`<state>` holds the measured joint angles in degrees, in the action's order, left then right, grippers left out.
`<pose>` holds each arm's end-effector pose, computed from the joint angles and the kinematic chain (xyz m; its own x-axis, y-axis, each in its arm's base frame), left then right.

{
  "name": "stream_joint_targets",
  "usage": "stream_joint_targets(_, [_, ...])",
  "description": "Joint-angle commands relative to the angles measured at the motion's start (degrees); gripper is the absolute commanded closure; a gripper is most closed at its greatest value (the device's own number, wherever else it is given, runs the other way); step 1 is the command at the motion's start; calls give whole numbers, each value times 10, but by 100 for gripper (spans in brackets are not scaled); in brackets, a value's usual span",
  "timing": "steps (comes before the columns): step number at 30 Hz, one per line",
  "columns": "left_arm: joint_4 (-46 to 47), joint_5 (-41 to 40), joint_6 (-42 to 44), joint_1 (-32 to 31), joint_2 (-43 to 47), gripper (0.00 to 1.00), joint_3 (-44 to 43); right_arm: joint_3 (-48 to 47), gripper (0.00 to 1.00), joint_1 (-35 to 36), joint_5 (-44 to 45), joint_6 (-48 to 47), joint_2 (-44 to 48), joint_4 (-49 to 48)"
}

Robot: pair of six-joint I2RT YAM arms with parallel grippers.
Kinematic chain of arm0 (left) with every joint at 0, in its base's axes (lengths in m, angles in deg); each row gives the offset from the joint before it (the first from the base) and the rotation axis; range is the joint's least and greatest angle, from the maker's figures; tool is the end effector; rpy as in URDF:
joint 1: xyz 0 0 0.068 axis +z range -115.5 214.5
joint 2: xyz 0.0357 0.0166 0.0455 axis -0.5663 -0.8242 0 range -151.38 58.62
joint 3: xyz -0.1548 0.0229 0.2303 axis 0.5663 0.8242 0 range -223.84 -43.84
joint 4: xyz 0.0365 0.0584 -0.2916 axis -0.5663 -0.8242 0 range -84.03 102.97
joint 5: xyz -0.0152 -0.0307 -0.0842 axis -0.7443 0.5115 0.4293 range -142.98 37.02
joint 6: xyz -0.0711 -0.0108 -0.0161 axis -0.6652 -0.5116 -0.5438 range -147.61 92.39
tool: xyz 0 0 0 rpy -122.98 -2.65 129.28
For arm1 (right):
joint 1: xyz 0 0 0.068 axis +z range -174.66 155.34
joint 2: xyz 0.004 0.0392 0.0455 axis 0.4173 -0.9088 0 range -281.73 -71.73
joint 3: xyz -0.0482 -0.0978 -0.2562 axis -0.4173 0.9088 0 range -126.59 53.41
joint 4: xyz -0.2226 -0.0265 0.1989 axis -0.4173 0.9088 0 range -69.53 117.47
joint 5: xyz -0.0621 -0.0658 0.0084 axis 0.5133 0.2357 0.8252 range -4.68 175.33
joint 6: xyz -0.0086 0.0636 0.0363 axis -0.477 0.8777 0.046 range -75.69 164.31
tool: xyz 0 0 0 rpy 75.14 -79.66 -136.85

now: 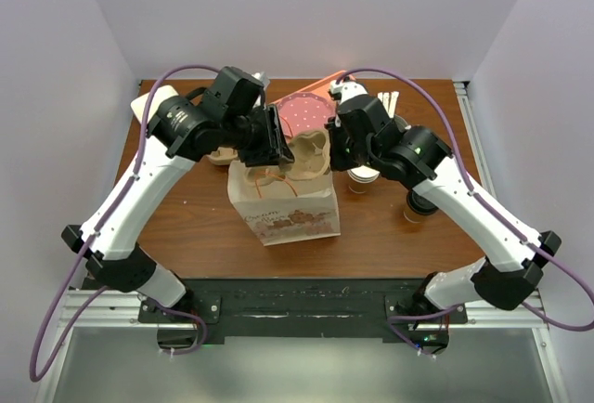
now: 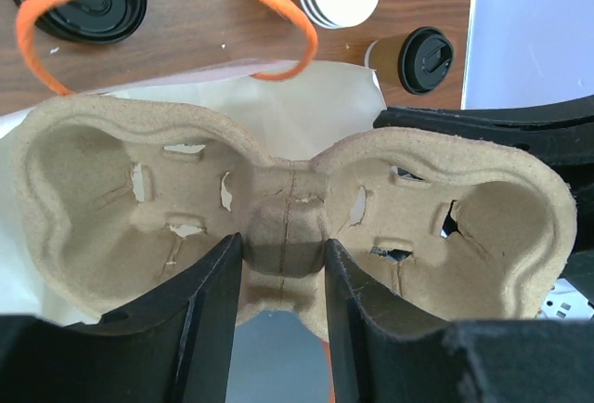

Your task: Pack the takeout coffee

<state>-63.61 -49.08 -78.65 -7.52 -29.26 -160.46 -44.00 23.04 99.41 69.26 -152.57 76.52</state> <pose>0.2366 -0.2188 0.4726 -0.8919 -0.2407 -0.3830 0.0131 0.8326 -0.5537 0.2376 0.2390 0.4337 -0.6373 -0.0924 -0.7650 -0.3554 0.9162 0.1854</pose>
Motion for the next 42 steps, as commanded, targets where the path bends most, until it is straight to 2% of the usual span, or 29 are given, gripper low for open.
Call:
stream_joint_targets(1, [13,-13,23,-2,4,90,-15,32,100,7,18,53,26,-55])
stream_joint_targets(9, [31,-38,6,-2,32,91,41,110,100,7,14,80,64,-107])
stream_joint_targets(18, [12,-67,32,-2,18,92,37,116,100,6,23,86,65,-111])
stream_joint_targets(42, [15,-104,45,-3,37,93,126,133,100,6,16,84,74,-148])
